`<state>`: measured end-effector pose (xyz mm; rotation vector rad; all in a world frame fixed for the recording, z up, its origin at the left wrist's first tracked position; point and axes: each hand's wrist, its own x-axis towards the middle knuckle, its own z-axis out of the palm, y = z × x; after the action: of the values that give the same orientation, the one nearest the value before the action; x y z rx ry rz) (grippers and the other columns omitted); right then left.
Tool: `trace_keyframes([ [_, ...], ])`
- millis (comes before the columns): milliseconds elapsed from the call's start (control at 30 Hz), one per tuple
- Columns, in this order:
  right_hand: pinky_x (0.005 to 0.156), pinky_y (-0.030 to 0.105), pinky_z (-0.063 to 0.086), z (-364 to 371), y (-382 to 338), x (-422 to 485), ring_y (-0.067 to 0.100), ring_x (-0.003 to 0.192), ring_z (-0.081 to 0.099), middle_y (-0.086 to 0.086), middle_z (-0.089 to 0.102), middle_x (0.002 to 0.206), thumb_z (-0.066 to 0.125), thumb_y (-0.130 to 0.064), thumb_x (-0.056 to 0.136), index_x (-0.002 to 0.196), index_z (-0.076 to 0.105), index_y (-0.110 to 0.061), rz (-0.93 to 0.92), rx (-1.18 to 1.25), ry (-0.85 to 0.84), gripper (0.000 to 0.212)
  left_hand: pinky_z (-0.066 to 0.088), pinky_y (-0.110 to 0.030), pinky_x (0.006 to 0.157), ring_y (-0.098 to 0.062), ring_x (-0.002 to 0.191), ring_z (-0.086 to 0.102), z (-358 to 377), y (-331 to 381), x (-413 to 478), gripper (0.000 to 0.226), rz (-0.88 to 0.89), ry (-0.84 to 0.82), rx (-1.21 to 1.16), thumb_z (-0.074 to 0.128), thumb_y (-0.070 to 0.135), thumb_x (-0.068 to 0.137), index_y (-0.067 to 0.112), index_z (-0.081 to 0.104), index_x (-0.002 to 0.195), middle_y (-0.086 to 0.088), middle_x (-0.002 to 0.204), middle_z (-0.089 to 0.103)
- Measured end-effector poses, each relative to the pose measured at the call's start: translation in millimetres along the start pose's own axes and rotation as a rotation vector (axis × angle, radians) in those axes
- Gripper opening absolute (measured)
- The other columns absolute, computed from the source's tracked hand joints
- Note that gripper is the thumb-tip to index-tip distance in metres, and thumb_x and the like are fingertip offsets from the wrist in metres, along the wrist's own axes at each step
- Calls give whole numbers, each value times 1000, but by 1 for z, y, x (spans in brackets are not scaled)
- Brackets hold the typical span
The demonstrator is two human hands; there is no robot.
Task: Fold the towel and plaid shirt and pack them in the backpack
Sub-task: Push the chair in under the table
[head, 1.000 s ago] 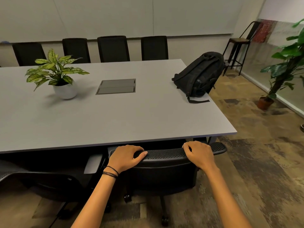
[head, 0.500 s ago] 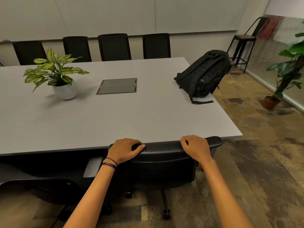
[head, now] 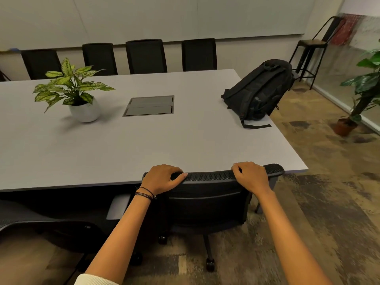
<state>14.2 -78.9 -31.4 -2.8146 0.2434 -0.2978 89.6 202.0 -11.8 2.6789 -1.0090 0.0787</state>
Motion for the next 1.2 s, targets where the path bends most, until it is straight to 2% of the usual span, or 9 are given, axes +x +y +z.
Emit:
trace_keyframes([
  [133,47,27,27,-1,0,3,15,51,44,3,59,60,35,-28,94,64,57,-7,0,2,-1,43,37,-11,58,-9,84,63,1,-3,4,79,11,13,-8,12,72,75,26,68,106,9,98,71],
  [300,49,27,31,-2,0,6,18,52,48,4,60,61,34,-31,94,65,58,-8,8,12,-10,44,35,-11,57,-10,80,62,1,-5,6,79,-2,22,7,12,71,74,25,69,104,7,95,71],
  [533,49,26,30,-1,0,1,18,54,50,2,60,62,33,-32,95,64,58,-9,-7,4,-7,46,50,-26,66,-11,82,63,5,-3,0,79,-16,20,33,11,71,75,25,68,104,8,95,71],
  [633,52,28,33,-5,1,-3,17,52,48,0,54,54,33,-34,97,55,49,-11,-22,24,-19,51,51,-26,66,-10,81,62,7,0,-3,79,-16,27,35,10,71,75,26,68,104,8,94,70],
  [767,50,29,30,-6,-2,-17,13,46,38,-4,40,46,32,-33,98,47,33,-17,-21,16,-52,54,51,-28,66,-10,83,63,16,7,-19,77,1,63,69,9,69,78,26,67,103,9,93,70],
  [900,49,30,25,-6,-3,-24,12,46,38,-1,41,47,27,-32,100,47,34,-13,6,14,-65,56,51,-28,64,-11,81,64,19,11,-26,76,-3,91,99,8,67,79,26,68,102,8,91,71],
  [1033,56,30,30,-6,-2,-26,15,48,40,1,44,50,25,-31,100,48,35,-11,39,34,-59,56,51,-29,63,-11,78,64,19,12,-19,76,2,83,116,8,67,79,26,68,99,8,88,71],
  [1200,57,30,32,-5,-6,-22,15,48,40,1,44,50,25,-30,100,47,36,-12,69,49,-40,57,50,-28,60,-12,72,63,16,1,-10,74,8,88,121,9,67,80,25,69,94,7,82,70],
])
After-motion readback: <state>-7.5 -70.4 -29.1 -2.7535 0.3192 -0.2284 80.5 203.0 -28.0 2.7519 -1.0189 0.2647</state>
